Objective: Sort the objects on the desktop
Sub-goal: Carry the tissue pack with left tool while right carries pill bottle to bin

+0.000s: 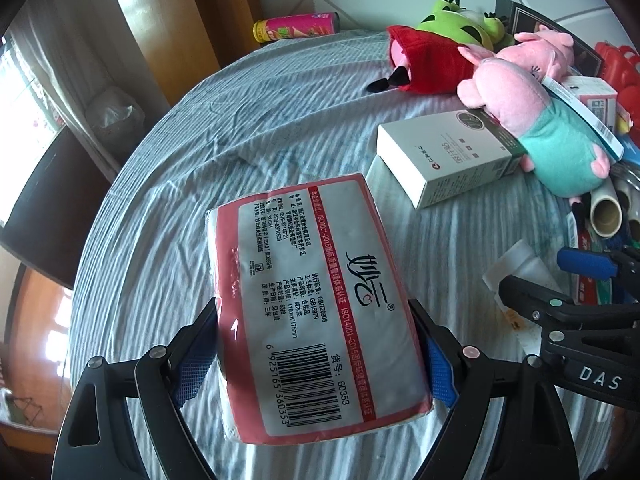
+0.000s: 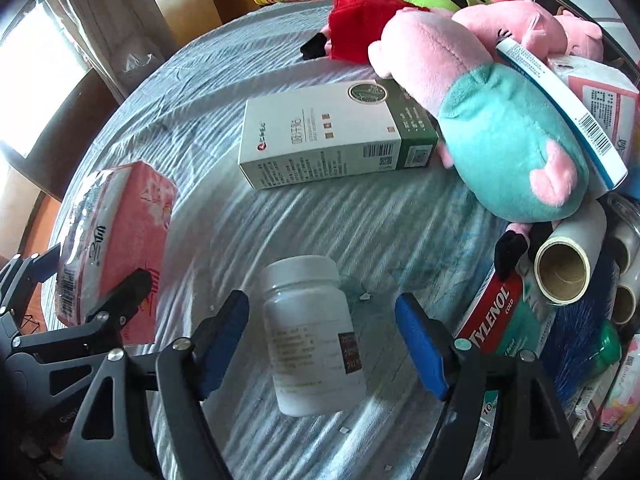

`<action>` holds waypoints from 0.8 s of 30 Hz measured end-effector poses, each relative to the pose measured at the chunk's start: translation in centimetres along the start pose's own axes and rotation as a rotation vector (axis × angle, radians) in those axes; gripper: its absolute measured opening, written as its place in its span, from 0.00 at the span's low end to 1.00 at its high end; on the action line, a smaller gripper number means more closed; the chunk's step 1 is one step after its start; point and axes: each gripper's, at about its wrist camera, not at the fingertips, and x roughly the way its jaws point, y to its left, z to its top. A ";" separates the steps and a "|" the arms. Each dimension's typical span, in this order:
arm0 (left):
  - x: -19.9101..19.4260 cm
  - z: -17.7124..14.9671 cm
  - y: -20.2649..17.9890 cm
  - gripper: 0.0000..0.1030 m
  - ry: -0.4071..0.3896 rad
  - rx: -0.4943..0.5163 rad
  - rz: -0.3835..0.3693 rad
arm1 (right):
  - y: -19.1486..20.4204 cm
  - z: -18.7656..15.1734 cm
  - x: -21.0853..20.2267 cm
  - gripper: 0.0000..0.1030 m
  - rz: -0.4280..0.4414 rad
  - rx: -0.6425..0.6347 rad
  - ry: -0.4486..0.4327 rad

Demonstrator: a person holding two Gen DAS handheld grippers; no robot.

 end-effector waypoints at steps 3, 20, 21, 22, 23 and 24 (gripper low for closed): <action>0.4 -0.6 -0.1 0.85 0.016 -0.003 0.007 | 0.5 -0.5 2.0 0.72 -0.033 -0.027 0.062; -5.6 -0.6 -1.2 0.85 -0.106 0.005 -0.030 | 1.9 -2.1 -5.5 0.44 -0.074 -0.007 -0.137; -6.2 -0.5 -1.3 0.85 -0.120 0.017 -0.040 | 1.6 -2.4 -6.4 0.44 -0.080 0.005 -0.149; -6.8 -0.4 -1.5 0.85 -0.134 0.029 -0.049 | 1.3 -2.7 -7.3 0.44 -0.085 0.017 -0.162; -7.4 -0.2 -1.7 0.85 -0.151 0.044 -0.063 | 0.9 -3.0 -8.4 0.44 -0.094 0.032 -0.176; -8.1 0.0 -2.0 0.85 -0.169 0.058 -0.078 | 0.5 -3.4 -9.4 0.44 -0.104 0.051 -0.193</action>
